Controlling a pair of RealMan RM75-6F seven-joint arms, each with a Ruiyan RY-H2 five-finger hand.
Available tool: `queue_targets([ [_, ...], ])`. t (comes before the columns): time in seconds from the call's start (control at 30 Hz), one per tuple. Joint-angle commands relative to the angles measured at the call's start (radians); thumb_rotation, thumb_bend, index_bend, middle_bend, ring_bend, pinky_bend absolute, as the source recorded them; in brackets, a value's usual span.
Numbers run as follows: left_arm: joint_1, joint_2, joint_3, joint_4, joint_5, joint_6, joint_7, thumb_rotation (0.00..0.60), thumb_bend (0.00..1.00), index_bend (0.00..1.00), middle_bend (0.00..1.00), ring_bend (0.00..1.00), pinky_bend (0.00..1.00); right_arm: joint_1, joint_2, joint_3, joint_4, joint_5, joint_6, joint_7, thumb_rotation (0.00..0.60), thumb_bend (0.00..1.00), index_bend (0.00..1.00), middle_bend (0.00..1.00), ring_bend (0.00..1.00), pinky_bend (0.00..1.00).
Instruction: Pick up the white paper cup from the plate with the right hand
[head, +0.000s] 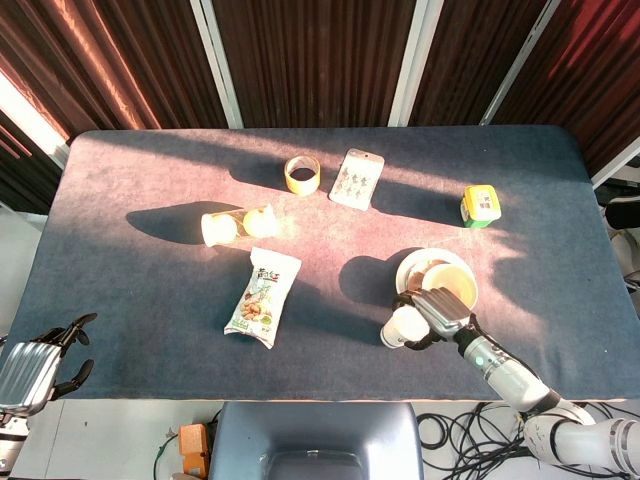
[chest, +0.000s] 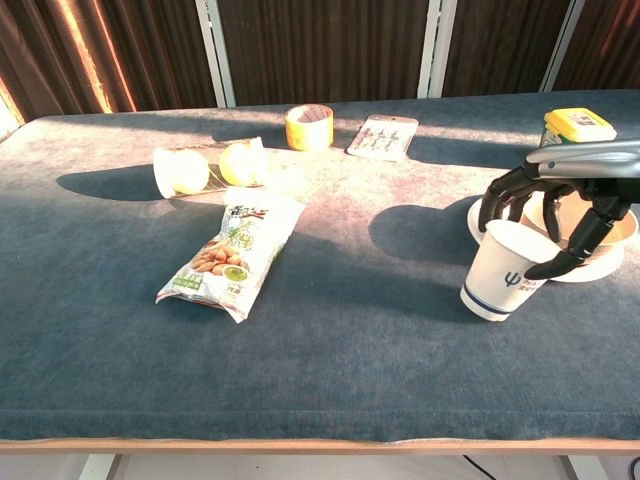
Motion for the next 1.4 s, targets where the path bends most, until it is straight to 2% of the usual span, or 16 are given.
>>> queue_targets([
  [0.03, 0.001, 0.0, 0.0, 0.0, 0.002, 0.003, -0.002, 0.6, 0.35, 0.21, 0.47, 0.42, 0.63, -0.001, -0.006, -0.002, 0.008, -0.005, 0.002, 0.007, 0.6, 0.11, 0.25, 0.19, 0.12, 0.31],
  [0.2, 0.002, -0.001, 0.002, 0.0, 0.006, 0.004, 0.003, 0.6, 0.35, 0.21, 0.47, 0.42, 0.63, -0.01, -0.015, -0.003, 0.022, -0.03, 0.017, 0.032, 0.6, 0.11, 0.07, 0.05, 0.07, 0.25],
  [0.3, 0.002, -0.001, 0.003, -0.002, 0.008, 0.004, 0.01, 0.6, 0.35, 0.21, 0.47, 0.42, 0.63, -0.025, -0.009, -0.001, 0.02, -0.08, 0.045, 0.063, 0.6, 0.11, 0.01, 0.0, 0.01, 0.18],
  [0.5, 0.002, -0.004, 0.002, -0.003, 0.008, 0.005, 0.018, 0.6, 0.35, 0.21, 0.47, 0.42, 0.63, -0.104, 0.064, -0.019, -0.04, -0.275, 0.187, 0.199, 0.6, 0.11, 0.0, 0.0, 0.0, 0.13],
  [0.73, 0.0, -0.006, -0.001, -0.002, 0.003, 0.002, 0.022, 0.6, 0.35, 0.21, 0.47, 0.42, 0.63, -0.184, 0.274, -0.121, -0.114, -0.473, 0.262, 0.351, 0.6, 0.1, 0.0, 0.0, 0.0, 0.13],
  [0.87, 0.002, -0.01, -0.006, -0.003, -0.003, 0.006, 0.029, 0.6, 0.35, 0.21, 0.47, 0.42, 0.63, -0.314, 0.271, -0.133, -0.078, -0.437, 0.445, 0.236, 0.6, 0.1, 0.0, 0.0, 0.0, 0.13],
  [0.97, 0.005, -0.016, -0.011, 0.0, -0.01, 0.013, 0.044, 0.6, 0.35, 0.21, 0.46, 0.42, 0.63, -0.434, 0.184, -0.118, -0.017, -0.374, 0.626, 0.087, 0.6, 0.1, 0.0, 0.0, 0.0, 0.13],
  [1.07, 0.007, -0.027, -0.021, -0.001, -0.027, 0.016, 0.072, 0.6, 0.35, 0.21, 0.46, 0.42, 0.63, -0.511, 0.099, -0.108, 0.053, -0.338, 0.735, 0.015, 0.6, 0.1, 0.0, 0.0, 0.0, 0.11],
  [1.17, 0.009, -0.041, -0.03, -0.007, -0.049, 0.013, 0.11, 0.6, 0.35, 0.2, 0.43, 0.4, 0.58, -0.546, 0.069, -0.109, 0.098, -0.317, 0.756, 0.021, 0.6, 0.1, 0.0, 0.0, 0.0, 0.11],
  [1.33, -0.002, -0.045, -0.029, -0.016, -0.051, -0.01, 0.106, 0.6, 0.35, 0.1, 0.25, 0.2, 0.35, -0.556, 0.083, -0.101, 0.098, -0.308, 0.74, 0.035, 0.6, 0.1, 0.0, 0.0, 0.0, 0.11],
  [1.4, -0.007, -0.041, -0.025, -0.017, -0.049, -0.022, 0.099, 0.6, 0.34, 0.07, 0.19, 0.15, 0.3, -0.56, 0.081, -0.097, 0.1, -0.311, 0.745, 0.026, 0.6, 0.1, 0.0, 0.0, 0.0, 0.11],
])
